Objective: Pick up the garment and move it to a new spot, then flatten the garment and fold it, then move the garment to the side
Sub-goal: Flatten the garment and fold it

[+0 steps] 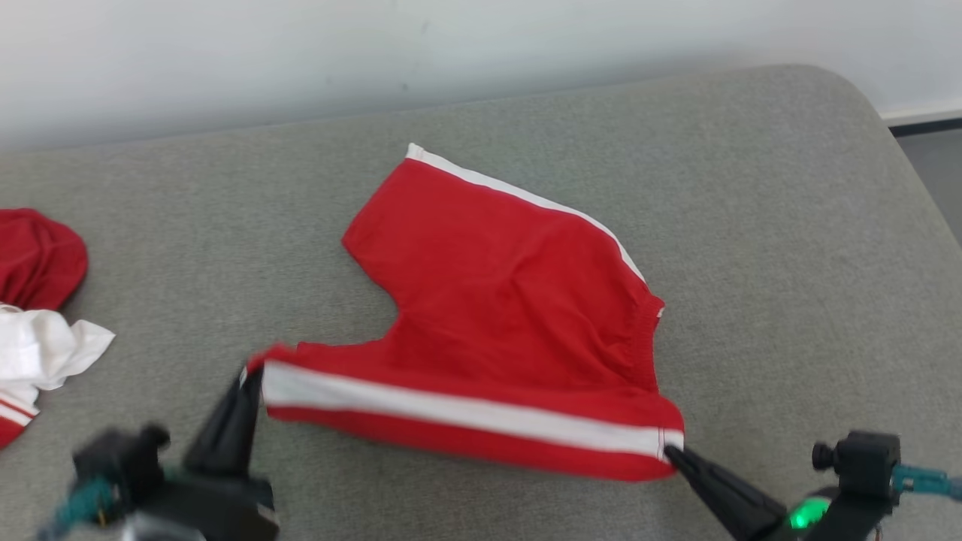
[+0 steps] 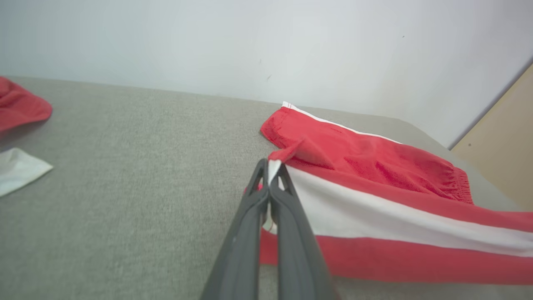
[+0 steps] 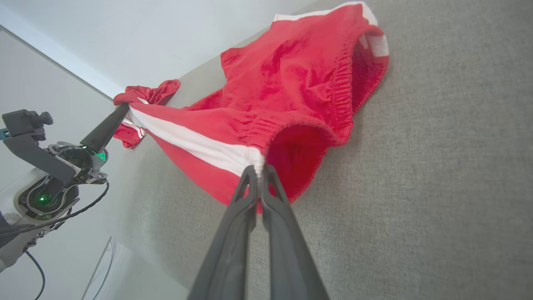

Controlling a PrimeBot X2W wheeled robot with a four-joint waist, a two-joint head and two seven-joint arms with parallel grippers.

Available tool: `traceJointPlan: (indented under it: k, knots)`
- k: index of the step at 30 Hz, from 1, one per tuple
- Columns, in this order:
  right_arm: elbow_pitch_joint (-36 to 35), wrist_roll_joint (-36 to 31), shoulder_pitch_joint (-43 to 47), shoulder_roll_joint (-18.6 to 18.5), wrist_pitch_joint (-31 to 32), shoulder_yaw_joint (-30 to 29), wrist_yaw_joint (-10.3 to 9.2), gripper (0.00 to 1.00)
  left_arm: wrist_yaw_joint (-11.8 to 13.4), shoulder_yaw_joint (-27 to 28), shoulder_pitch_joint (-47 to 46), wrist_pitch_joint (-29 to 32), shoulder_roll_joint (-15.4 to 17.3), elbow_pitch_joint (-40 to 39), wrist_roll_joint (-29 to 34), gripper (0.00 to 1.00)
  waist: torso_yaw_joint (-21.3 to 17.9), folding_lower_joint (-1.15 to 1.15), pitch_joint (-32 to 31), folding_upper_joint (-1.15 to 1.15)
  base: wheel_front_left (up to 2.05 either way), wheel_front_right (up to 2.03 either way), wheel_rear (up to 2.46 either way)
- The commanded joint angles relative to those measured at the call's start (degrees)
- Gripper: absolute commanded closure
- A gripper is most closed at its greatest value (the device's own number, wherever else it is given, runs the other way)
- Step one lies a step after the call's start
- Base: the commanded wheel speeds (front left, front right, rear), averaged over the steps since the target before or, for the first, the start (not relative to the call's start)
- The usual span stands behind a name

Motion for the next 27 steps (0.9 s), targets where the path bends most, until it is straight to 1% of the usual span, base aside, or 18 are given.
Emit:
traceJointPlan:
  k: [1,5,8,11,14,18,22,23,27]
  knots:
    - [-0.36,0.44,-0.89,0.63,-0.06,-0.77,0.09,1.00,-0.17,-0.49,-2.72,1.04,1.24,-0.35,1.01,1.00,-1.00,0.00,0.89,0.00,0.00,0.00,0.00]
    - [0.26,1.43,-3.30,2.39,-0.06,-3.35,0.09,1.00,-0.22,-2.70,-11.38,6.53,4.70,-0.75,1.85,1.00,-2.96,0.00,2.67,0.00,0.00,0.00,0.00]
    - [1.69,1.93,-5.50,4.17,-0.06,-4.64,0.09,1.00,-0.17,-5.13,-18.67,10.89,7.41,0.61,1.12,1.00,-4.54,0.00,4.57,0.00,0.00,0.00,0.00]
    - [3.99,1.67,-8.14,6.11,-0.06,-4.83,0.09,1.00,-0.17,-7.73,-25.90,14.18,9.83,3.24,0.67,1.00,-6.32,0.00,6.80,0.00,0.00,0.00,0.00]
    - [6.40,2.14,-10.53,8.14,-0.06,-5.09,0.09,1.00,-0.16,-10.63,-32.84,17.38,11.55,6.36,-0.30,1.00,-8.00,0.00,9.18,0.00,0.00,0.00,0.00]
    - [8.53,0.95,-14.00,10.52,-0.06,-3.93,0.09,1.00,-0.15,-14.85,-41.28,20.50,13.64,11.03,-0.56,1.00,-10.04,0.00,11.96,0.00,0.00,0.00,0.00]
    - [9.43,1.32,-16.73,12.80,-0.06,-4.69,0.09,1.00,-0.15,-17.98,-48.29,21.91,14.37,15.58,-1.59,1.00,-11.83,0.00,13.49,0.00,0.00,0.00,0.00]
    - [9.63,1.72,-17.95,14.12,-0.06,-5.10,0.09,1.00,-0.16,-19.80,-51.04,22.71,14.76,17.86,-1.90,1.00,-12.72,0.00,14.05,0.00,0.00,0.00,0.00]
    - [11.06,1.84,-20.51,15.96,-0.06,-5.58,0.09,1.00,-0.16,-23.21,-55.56,23.80,14.66,22.06,-2.36,1.00,-14.20,0.00,15.35,0.00,0.00,0.00,0.00]
